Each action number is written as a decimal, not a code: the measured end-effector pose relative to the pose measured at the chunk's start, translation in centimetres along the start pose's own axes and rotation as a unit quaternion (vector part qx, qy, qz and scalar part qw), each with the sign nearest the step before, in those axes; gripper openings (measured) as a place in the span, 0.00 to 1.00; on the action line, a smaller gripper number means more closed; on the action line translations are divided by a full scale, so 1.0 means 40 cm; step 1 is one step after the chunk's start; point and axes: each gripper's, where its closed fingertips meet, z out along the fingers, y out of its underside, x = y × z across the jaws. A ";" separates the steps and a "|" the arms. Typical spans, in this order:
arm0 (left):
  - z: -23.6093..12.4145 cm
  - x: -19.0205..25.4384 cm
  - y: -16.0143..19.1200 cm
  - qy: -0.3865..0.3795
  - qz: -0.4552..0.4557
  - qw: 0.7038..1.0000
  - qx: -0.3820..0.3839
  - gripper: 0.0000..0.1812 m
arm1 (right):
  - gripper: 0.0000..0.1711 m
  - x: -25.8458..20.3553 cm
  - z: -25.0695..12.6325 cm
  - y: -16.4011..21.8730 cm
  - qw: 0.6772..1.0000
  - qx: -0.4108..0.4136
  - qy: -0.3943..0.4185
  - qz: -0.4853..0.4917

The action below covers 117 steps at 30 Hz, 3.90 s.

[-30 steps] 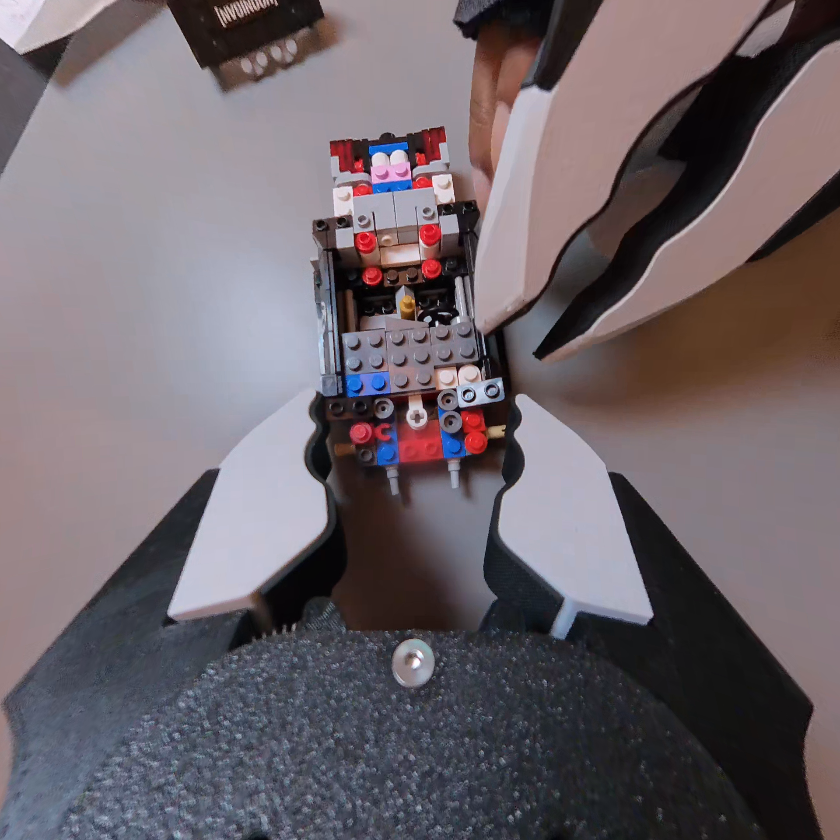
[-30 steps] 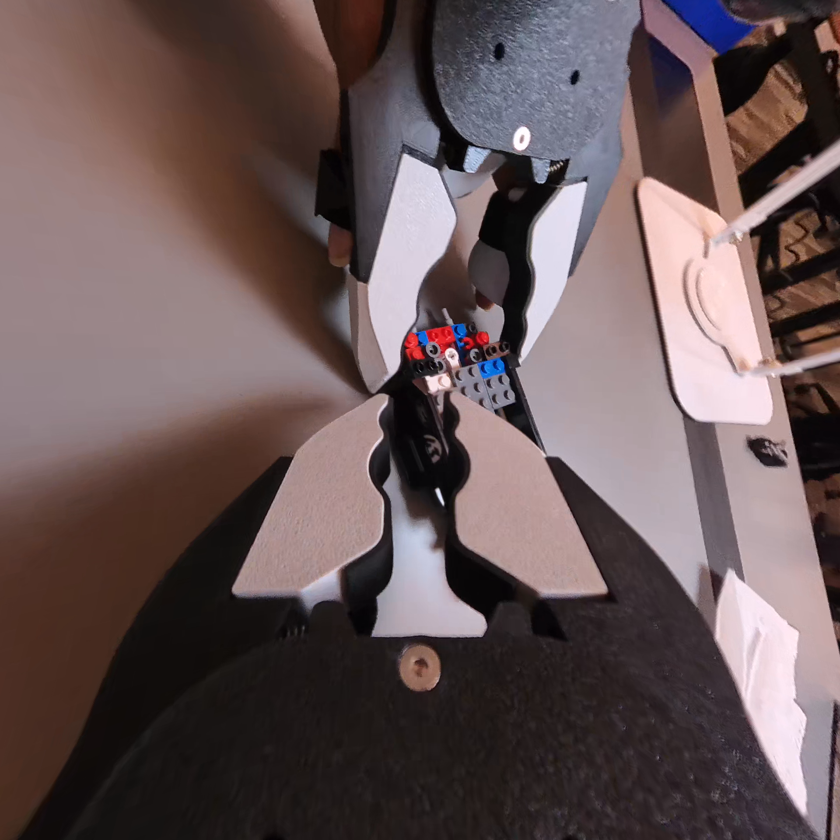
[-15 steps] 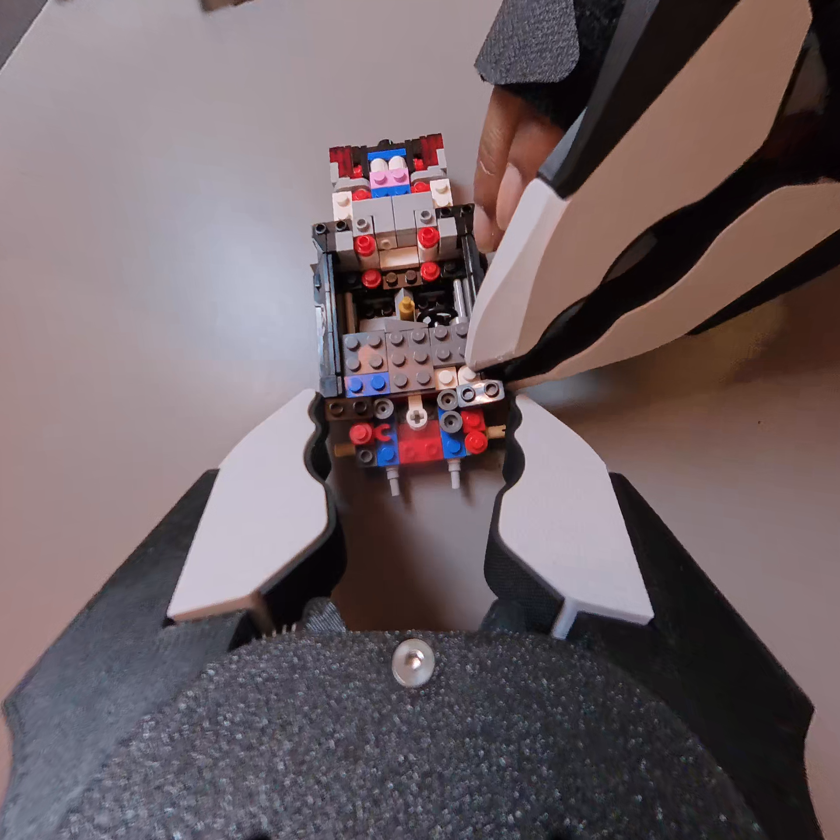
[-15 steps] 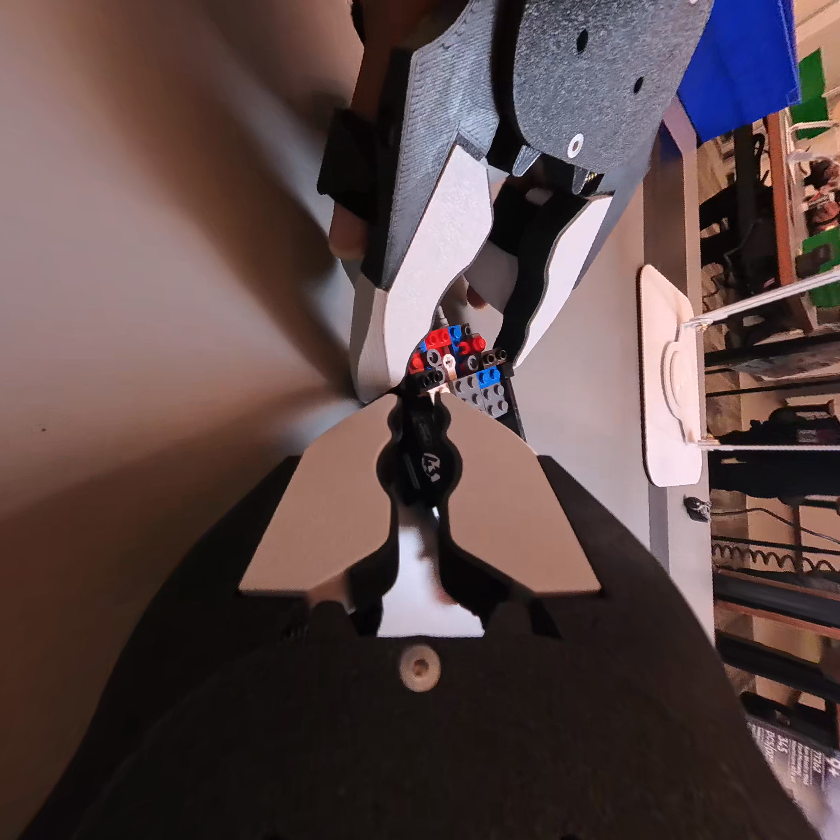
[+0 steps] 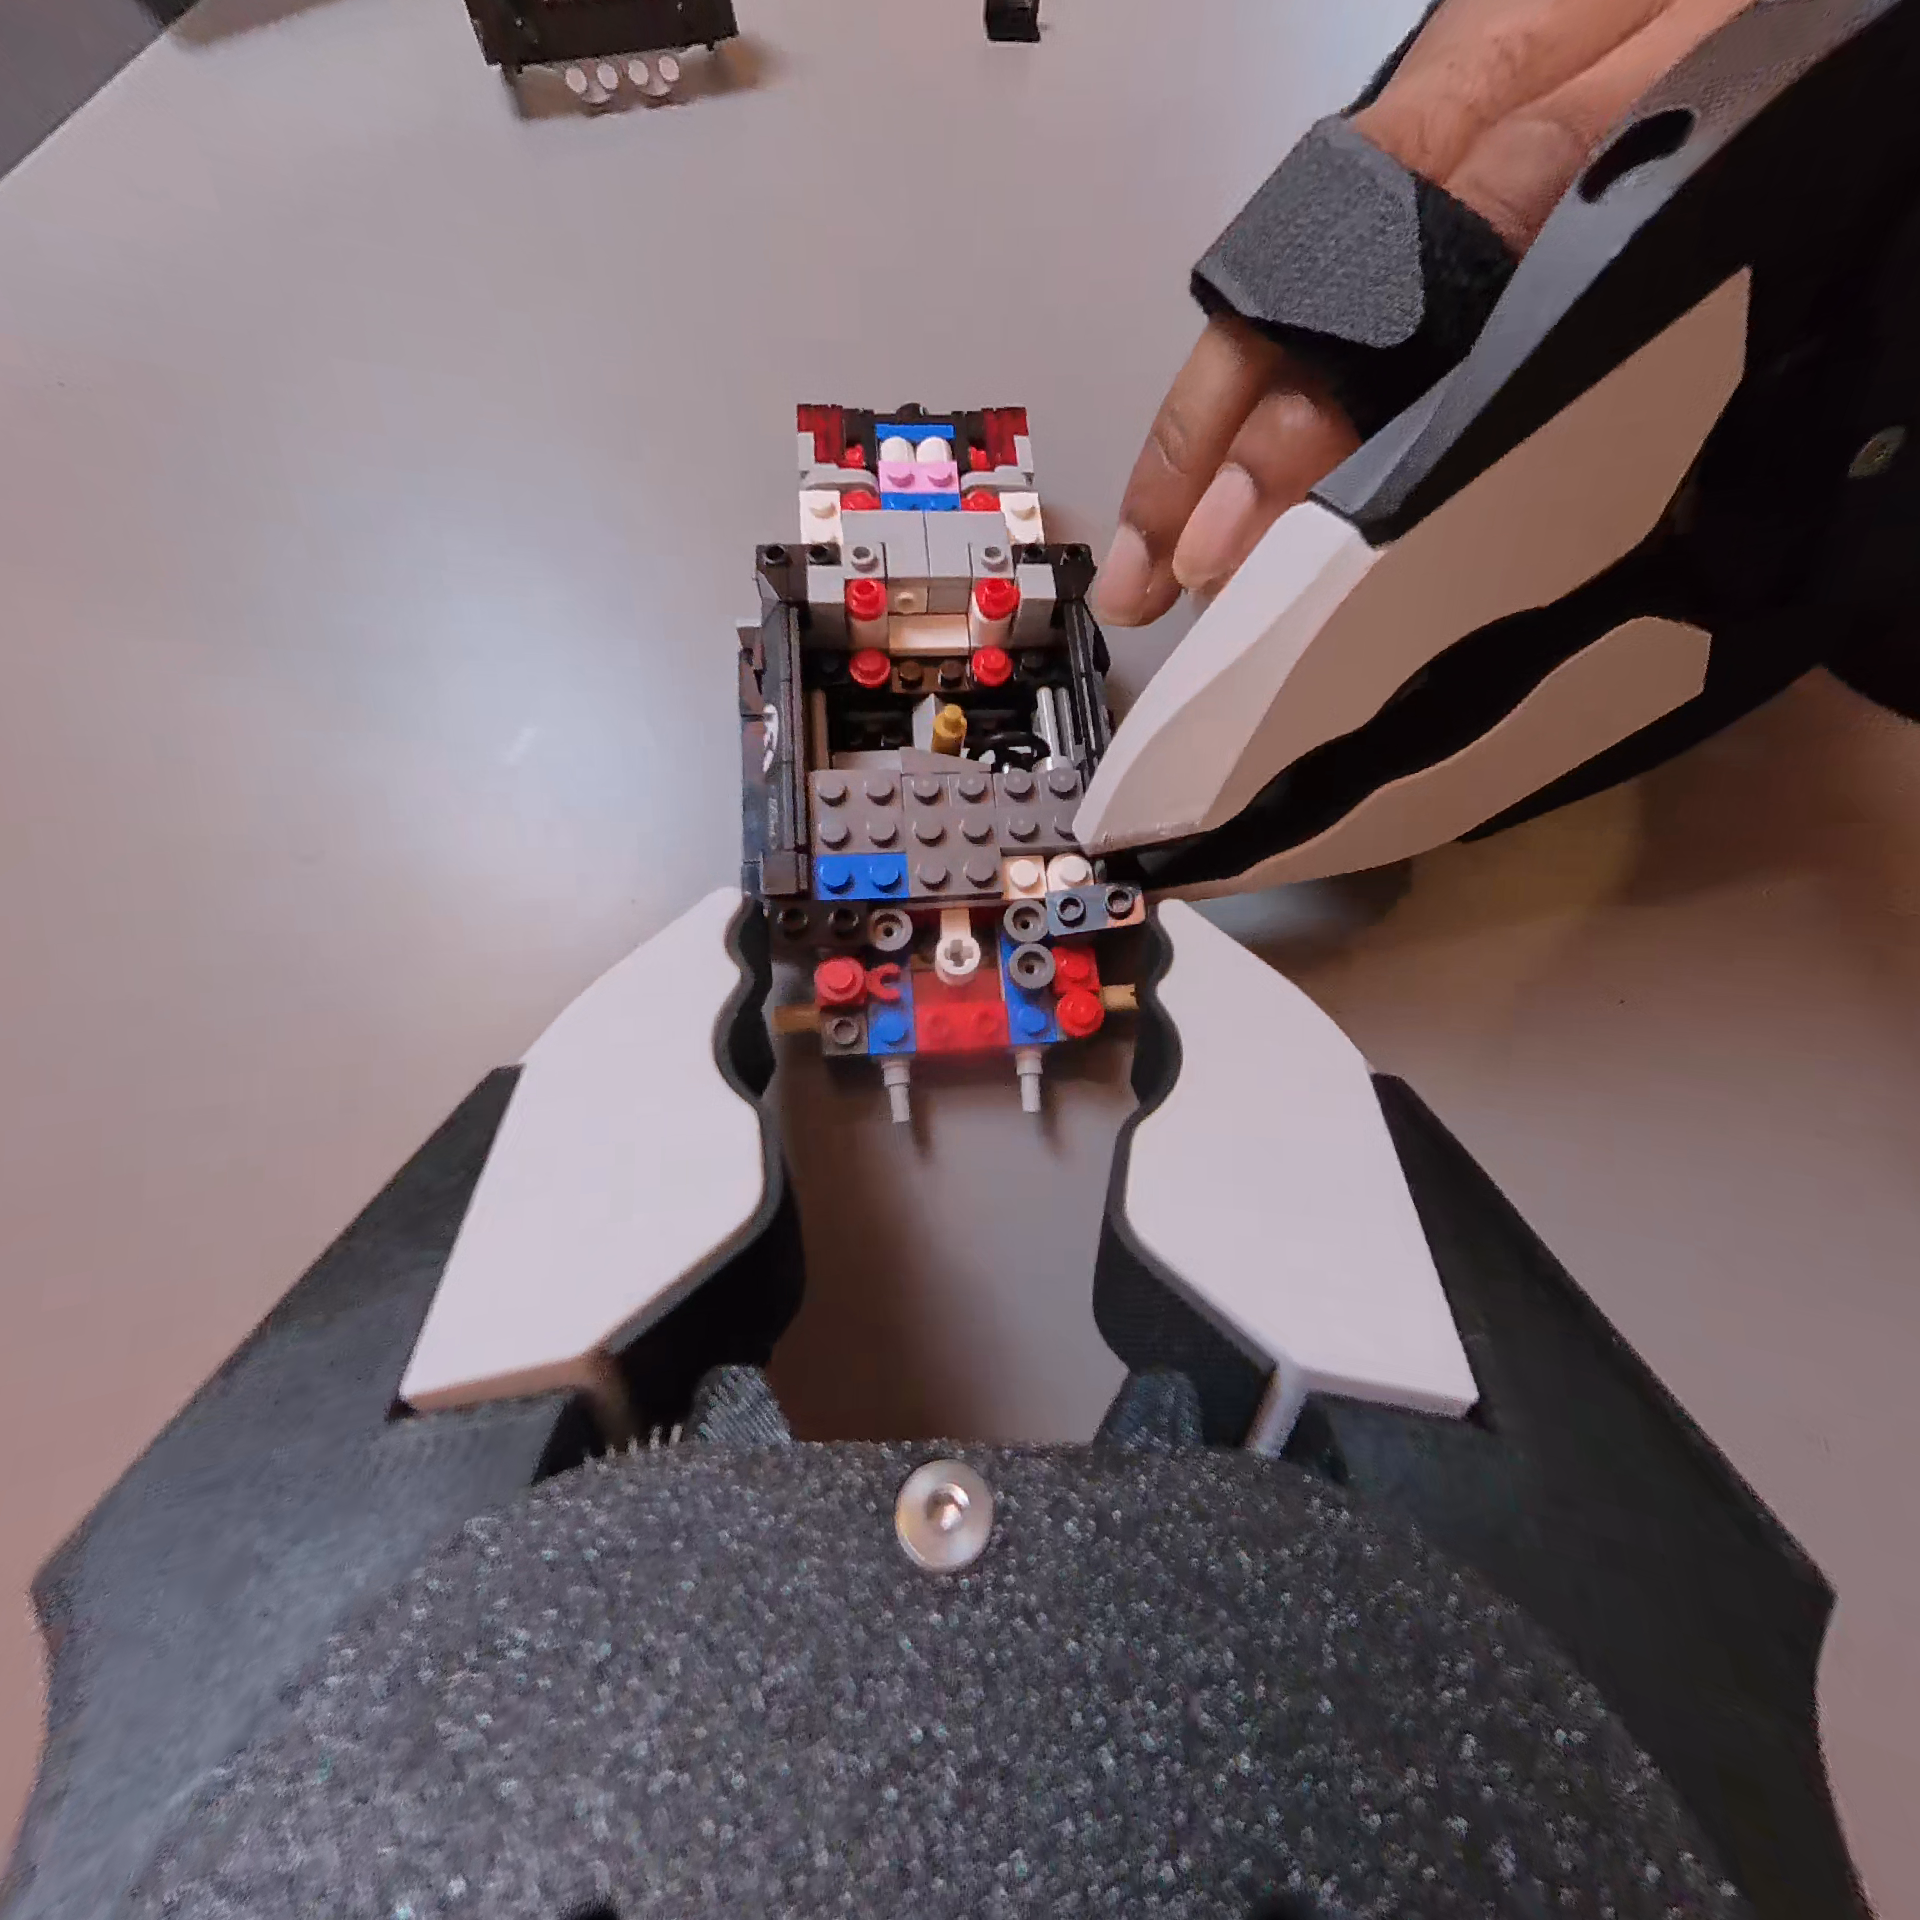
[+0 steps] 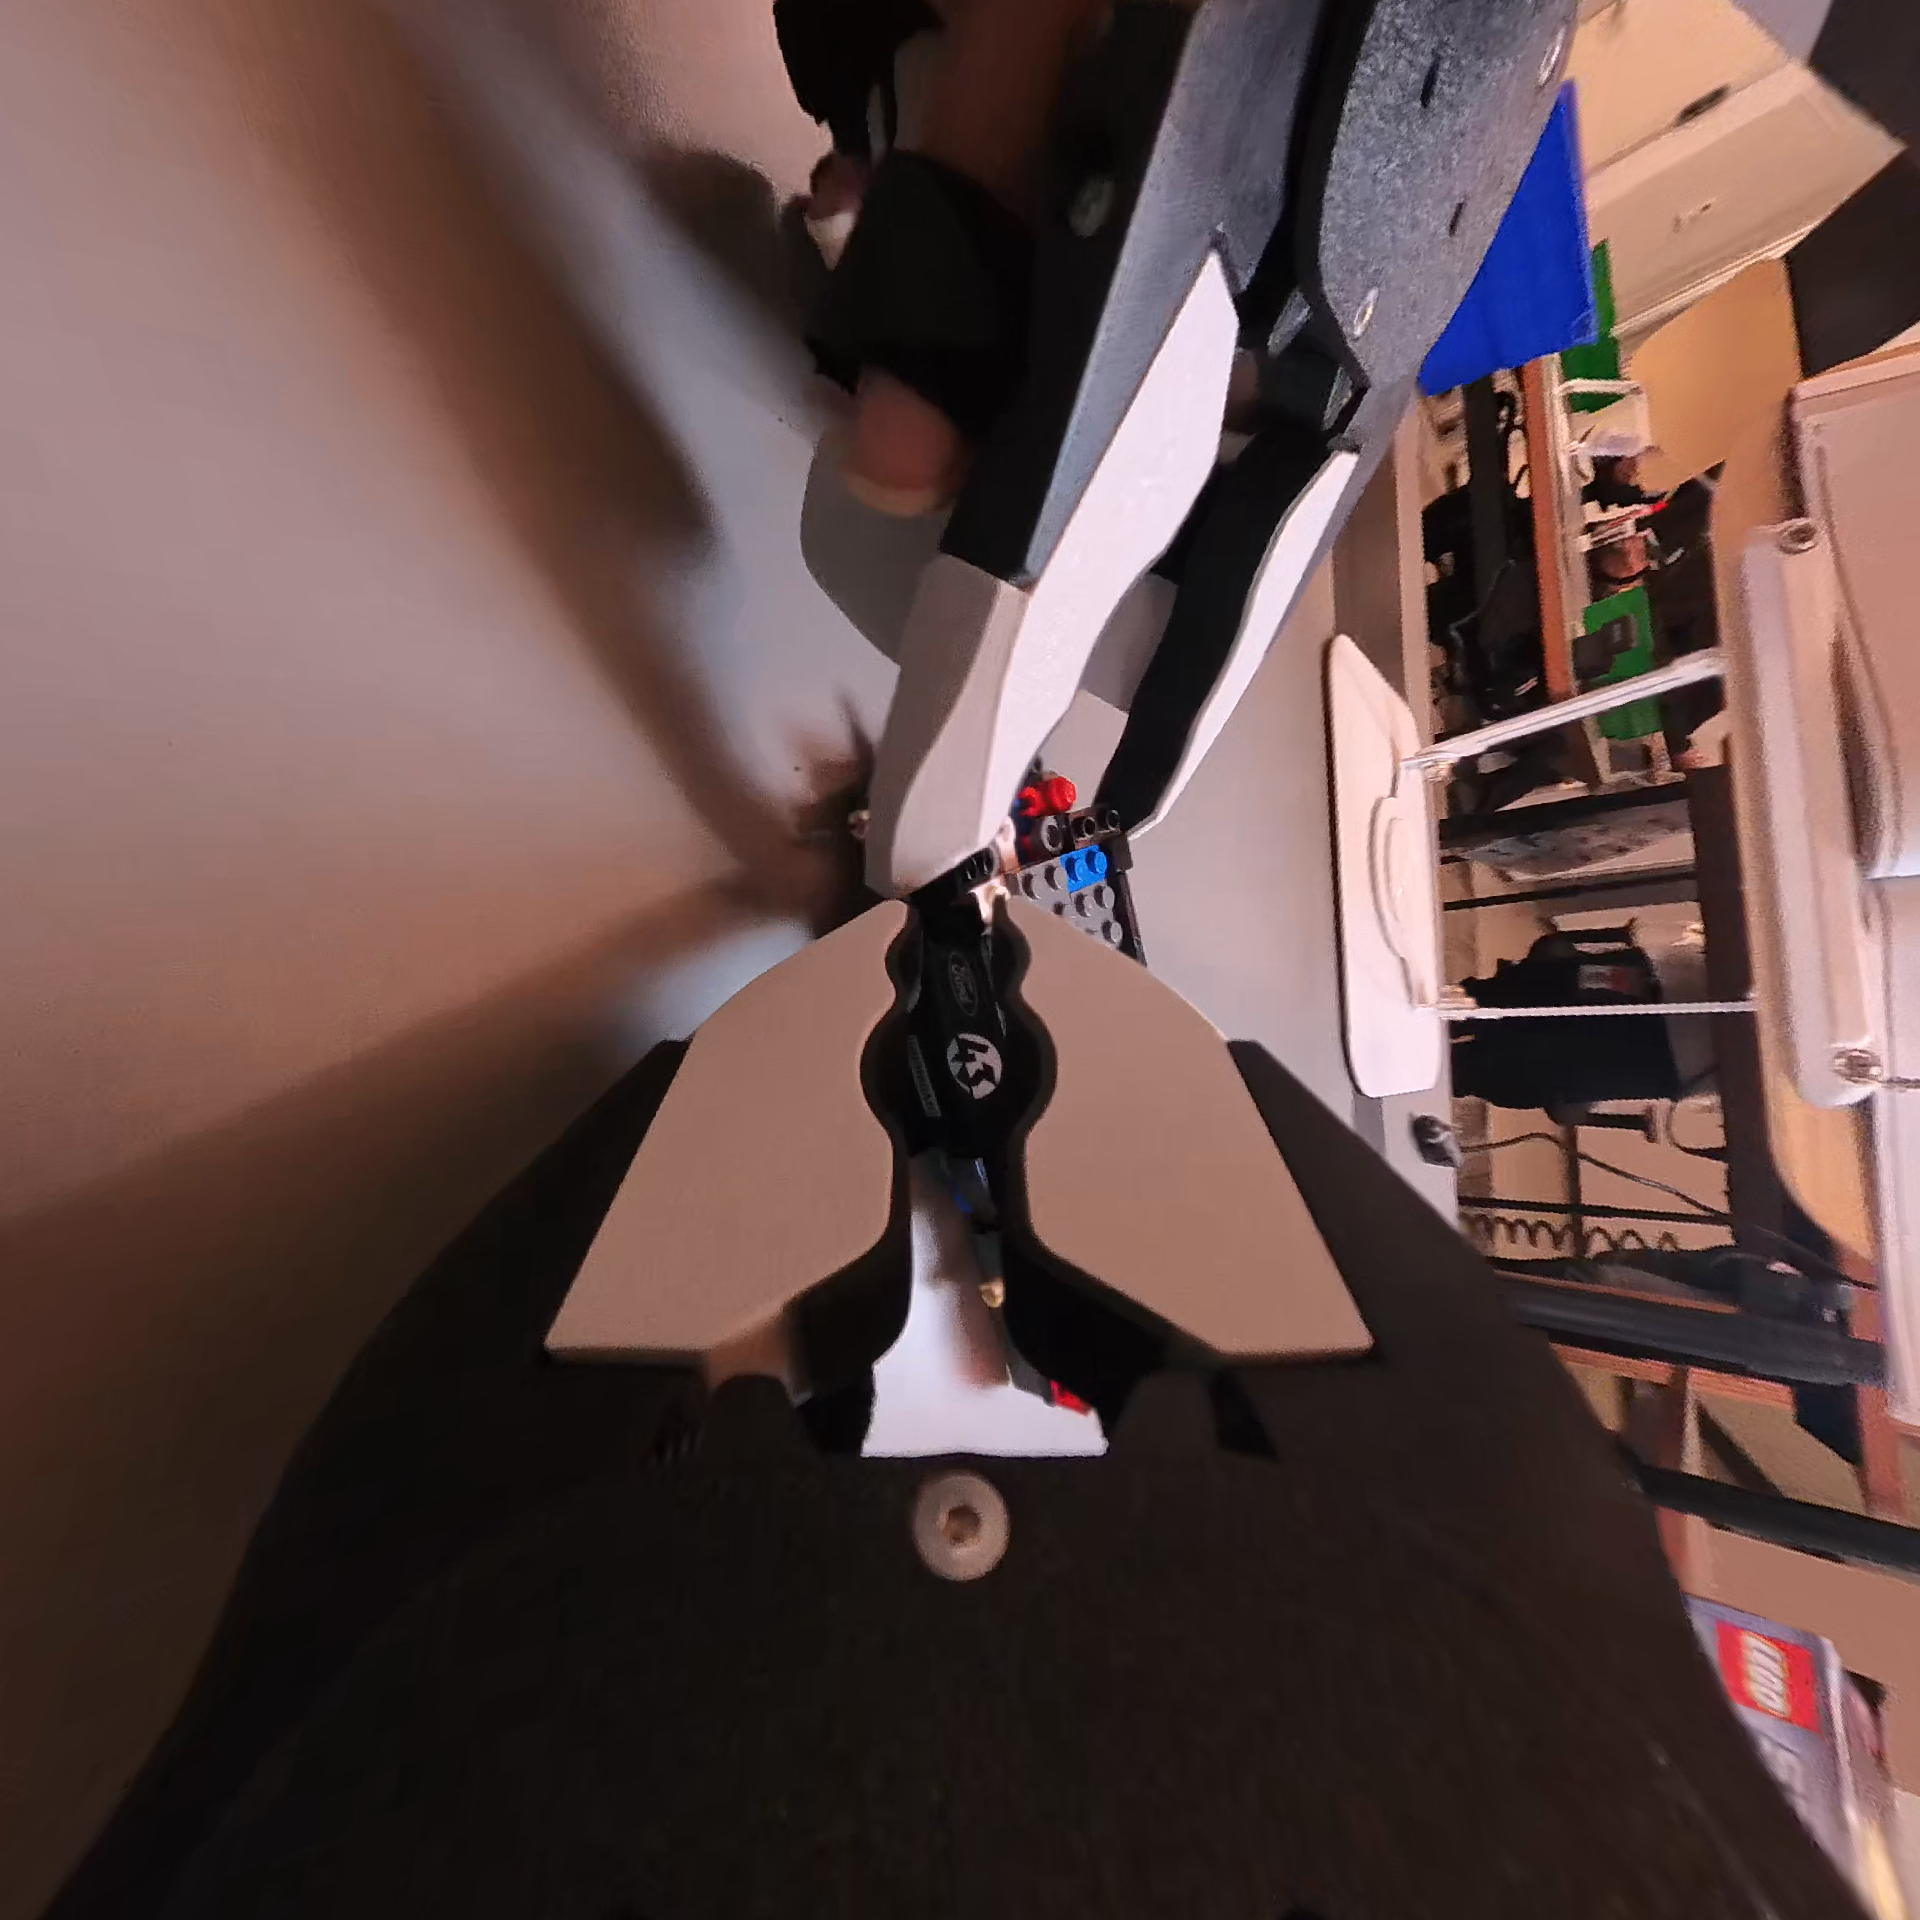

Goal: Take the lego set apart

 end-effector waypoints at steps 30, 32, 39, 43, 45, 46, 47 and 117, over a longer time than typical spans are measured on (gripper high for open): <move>0.005 -0.004 0.004 -0.004 -0.030 1.000 -0.005 0.37 | 0.04 0.001 -0.059 0.001 0.996 0.025 0.070 0.055; 0.006 -0.005 0.003 -0.007 -0.029 1.000 -0.005 0.37 | 0.05 -0.002 -0.062 0.007 0.995 0.025 0.053 0.081; 0.010 -0.007 -0.003 -0.030 -0.015 0.999 -0.001 0.38 | 0.05 -0.003 -0.085 0.026 0.983 0.029 0.013 0.181; 0.011 -0.006 0.001 -0.031 -0.007 0.999 -0.005 0.39 | 0.05 0.003 -0.089 0.045 0.982 0.015 0.019 0.187; 0.010 -0.004 -0.001 -0.032 -0.002 0.999 -0.003 0.41 | 0.05 0.000 -0.088 0.051 0.982 0.010 0.018 0.189; 0.010 -0.003 -0.001 -0.031 -0.001 1.000 -0.004 0.41 | 0.05 0.001 -0.088 0.052 0.981 0.010 0.018 0.191; 0.009 -0.003 -0.001 -0.030 0.001 1.000 -0.004 0.42 | 0.05 0.002 -0.088 0.051 0.981 0.011 0.018 0.194; 0.016 0.024 0.015 -0.009 0.025 1.000 -0.013 0.40 | 0.00 -0.002 -0.020 0.020 0.920 -0.151 -0.149 0.330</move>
